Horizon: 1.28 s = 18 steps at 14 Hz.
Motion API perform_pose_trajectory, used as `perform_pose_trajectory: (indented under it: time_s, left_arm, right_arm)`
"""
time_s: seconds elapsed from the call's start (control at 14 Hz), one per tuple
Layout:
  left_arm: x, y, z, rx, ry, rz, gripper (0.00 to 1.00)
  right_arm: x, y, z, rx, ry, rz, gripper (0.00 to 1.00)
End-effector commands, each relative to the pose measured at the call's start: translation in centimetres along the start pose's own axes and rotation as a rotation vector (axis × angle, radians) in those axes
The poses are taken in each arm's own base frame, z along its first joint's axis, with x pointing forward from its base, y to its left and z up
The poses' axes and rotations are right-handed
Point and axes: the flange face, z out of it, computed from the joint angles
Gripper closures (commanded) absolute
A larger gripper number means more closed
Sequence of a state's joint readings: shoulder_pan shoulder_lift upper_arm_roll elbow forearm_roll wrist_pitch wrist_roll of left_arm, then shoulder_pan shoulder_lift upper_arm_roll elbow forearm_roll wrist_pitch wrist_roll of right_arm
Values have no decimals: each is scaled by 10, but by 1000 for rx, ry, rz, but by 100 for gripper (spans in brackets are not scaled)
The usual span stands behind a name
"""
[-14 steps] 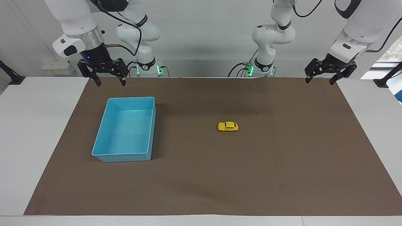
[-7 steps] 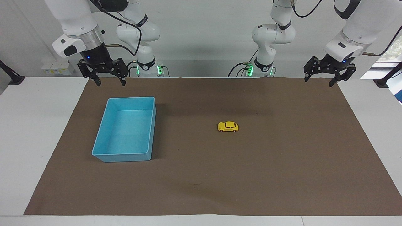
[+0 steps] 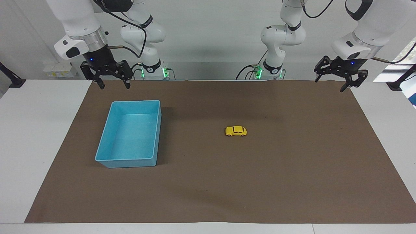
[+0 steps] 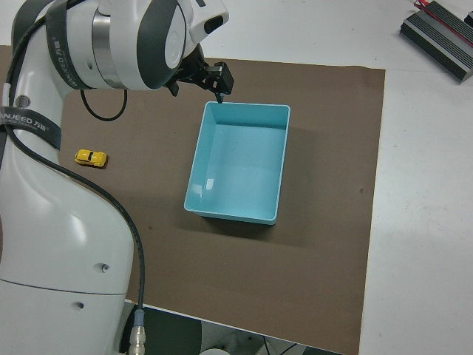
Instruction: Wind up and store yellow beetle car
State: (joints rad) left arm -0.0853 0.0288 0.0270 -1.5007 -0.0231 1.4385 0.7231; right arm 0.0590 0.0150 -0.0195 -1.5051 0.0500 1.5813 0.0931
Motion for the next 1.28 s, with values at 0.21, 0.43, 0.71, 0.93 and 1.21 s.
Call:
perform_pose_trajectory:
  time_s: [0.21, 0.43, 0.71, 0.93, 1.21]
  left_arm:
    - [9, 4, 35, 1, 4, 248, 0]
    - [23, 13, 48, 17, 17, 321, 0]
    - [36, 23, 58, 20, 17, 405, 0]
    - [46, 27, 76, 31, 30, 461, 0]
    - [76, 52, 122, 30, 42, 540, 0]
  right_arm:
    - [-3, 1, -3, 18, 0, 20, 0]
    - [-3, 2, -3, 17, 0, 21, 0]
    - [-3, 1, -3, 18, 0, 20, 0]
    - [-3, 1, -4, 18, 2, 20, 0]
    - [-3, 2, -4, 18, 2, 21, 0]
